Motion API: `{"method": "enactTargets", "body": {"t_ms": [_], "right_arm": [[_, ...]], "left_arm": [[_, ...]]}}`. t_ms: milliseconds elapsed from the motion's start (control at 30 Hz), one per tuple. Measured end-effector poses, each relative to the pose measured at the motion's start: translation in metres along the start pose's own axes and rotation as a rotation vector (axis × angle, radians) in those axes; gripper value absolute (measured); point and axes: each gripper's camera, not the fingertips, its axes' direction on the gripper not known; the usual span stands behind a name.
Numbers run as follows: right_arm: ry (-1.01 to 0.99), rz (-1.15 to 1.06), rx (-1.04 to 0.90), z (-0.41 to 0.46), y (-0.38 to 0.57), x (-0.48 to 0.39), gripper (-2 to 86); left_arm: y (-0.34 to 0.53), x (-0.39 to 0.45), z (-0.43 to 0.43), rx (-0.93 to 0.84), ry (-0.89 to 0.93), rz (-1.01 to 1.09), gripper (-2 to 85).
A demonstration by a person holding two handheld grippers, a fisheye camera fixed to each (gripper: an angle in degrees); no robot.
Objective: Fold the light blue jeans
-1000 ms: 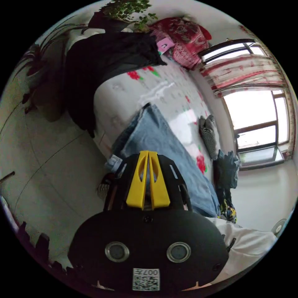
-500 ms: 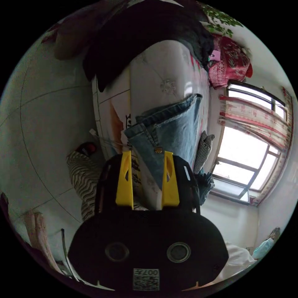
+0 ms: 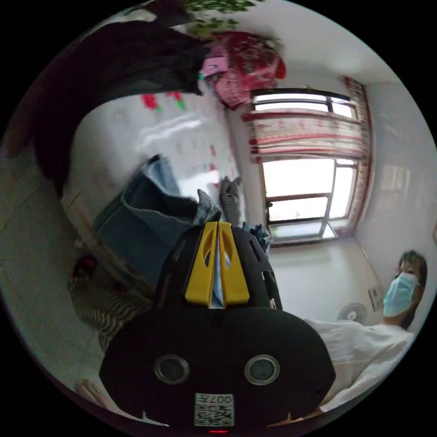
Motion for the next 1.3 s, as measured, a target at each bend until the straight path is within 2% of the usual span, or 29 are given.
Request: {"method": "enactTargets", "body": {"t_ms": [167,267,333,433,533,700,767,867,933,1067,1167,1300], "right_arm": [[-0.019,-0.073,-0.027,0.05,-0.01,-0.015,0.0],[-0.003,-0.106,-0.04,0.079,-0.006,-0.017,0.1],[-0.001,-0.097,-0.069,0.102,-0.001,-0.011,0.2],[-0.022,-0.077,-0.118,0.14,0.009,-0.002,0.4],[0.004,-0.102,-0.153,0.168,0.019,-0.004,1.0],[0.187,-0.235,-0.226,0.211,0.027,-0.022,2.6],[0.281,-0.37,-0.248,0.236,0.03,-0.045,3.3],[0.275,-0.58,-0.282,0.278,0.033,-0.087,4.0],[0.239,-0.717,-0.332,0.313,0.037,-0.116,4.3],[0.175,-1.015,-0.478,0.404,0.051,-0.18,4.9],[0.209,-1.186,-0.544,0.464,0.063,-0.208,5.2],[0.302,-1.207,-0.706,0.529,0.072,-0.197,2.3]], "left_arm": [[-0.034,0.1,0.008,-0.069,0.07,0.38,-0.9],[-0.026,0.107,-0.004,-0.088,-0.067,0.523,-0.9],[-0.022,0.044,-0.002,-0.16,-0.299,0.363,-0.9],[-0.009,-0.05,-0.007,-0.217,-0.32,0.022,-0.5],[0.005,-0.084,-0.024,-0.166,-0.301,-0.091,1.1],[0.0,-0.105,-0.027,-0.166,-0.189,-0.152,8.1],[-0.009,-0.103,-0.02,-0.182,-0.186,-0.118,10.6],[-0.022,-0.109,-0.003,-0.254,-0.189,-0.098,14.1],[-0.024,-0.118,0.002,-0.275,-0.129,-0.132,15.9],[-0.025,-0.125,-0.009,-0.225,-0.061,-0.158,16.6],[-0.03,-0.134,-0.02,-0.192,-0.012,-0.18,17.4],[-0.037,-0.149,-0.025,-0.152,0.027,-0.225,18.6]]}}
